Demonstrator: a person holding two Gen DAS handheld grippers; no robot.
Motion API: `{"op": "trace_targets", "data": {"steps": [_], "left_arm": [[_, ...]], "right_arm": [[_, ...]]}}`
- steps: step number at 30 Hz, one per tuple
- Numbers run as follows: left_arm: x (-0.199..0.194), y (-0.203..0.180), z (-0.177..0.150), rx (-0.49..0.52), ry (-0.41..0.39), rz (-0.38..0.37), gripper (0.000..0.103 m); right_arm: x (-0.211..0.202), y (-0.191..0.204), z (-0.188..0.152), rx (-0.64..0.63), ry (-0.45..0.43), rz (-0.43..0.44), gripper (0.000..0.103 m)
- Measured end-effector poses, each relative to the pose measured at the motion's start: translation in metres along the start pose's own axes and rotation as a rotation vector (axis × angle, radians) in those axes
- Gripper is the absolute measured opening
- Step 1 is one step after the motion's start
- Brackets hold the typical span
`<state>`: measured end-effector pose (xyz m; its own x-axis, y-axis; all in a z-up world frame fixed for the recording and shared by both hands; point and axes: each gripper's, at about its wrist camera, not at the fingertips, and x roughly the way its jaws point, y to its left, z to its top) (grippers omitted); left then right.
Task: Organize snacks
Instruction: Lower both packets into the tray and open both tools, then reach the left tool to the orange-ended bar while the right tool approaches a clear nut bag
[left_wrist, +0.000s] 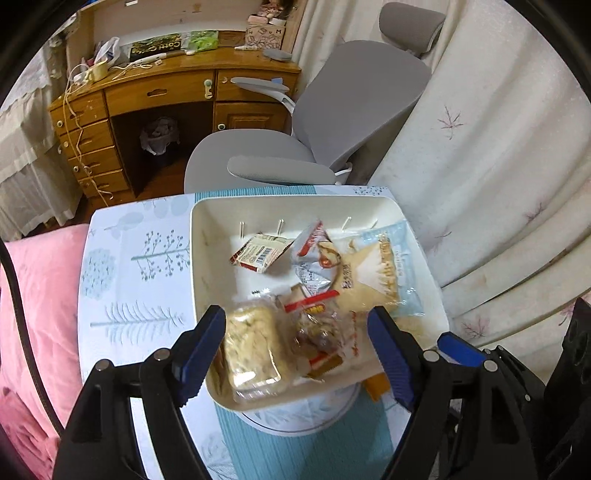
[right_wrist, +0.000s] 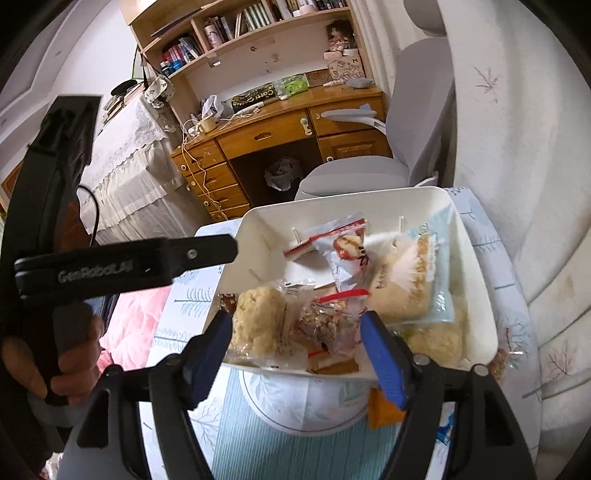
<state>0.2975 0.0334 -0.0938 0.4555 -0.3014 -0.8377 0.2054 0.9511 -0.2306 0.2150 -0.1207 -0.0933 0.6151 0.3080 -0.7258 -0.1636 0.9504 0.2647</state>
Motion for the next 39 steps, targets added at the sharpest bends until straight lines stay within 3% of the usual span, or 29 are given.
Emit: {"op": "trace_targets", "data": {"steps": [19,26,33,39], "left_arm": [[-0.023,-0.077,-0.073,-0.19,-0.032,-0.004,0.081],[-0.008,-0.095,-0.1,-0.267,-0.035,-0.002,0.081],[0.023,-0.104,-0.121,-0.346,0.02,0.005,0.081],[0.052,-0.104,-0.136,-0.494,0.066,-0.035,0.081]], "right_arm": [[-0.063,-0.084,-0.026,-0.006,0.049,-0.02,0.076],[-0.067,-0.115,-0.039,-0.047,0.077,-0.034,0.076],[-0.062,-0.145,-0.048,-0.082,0.104,-0.046,0.076],[-0.049,-0.167,-0.054,-0.139,0.141,-0.069,0.076]]}}
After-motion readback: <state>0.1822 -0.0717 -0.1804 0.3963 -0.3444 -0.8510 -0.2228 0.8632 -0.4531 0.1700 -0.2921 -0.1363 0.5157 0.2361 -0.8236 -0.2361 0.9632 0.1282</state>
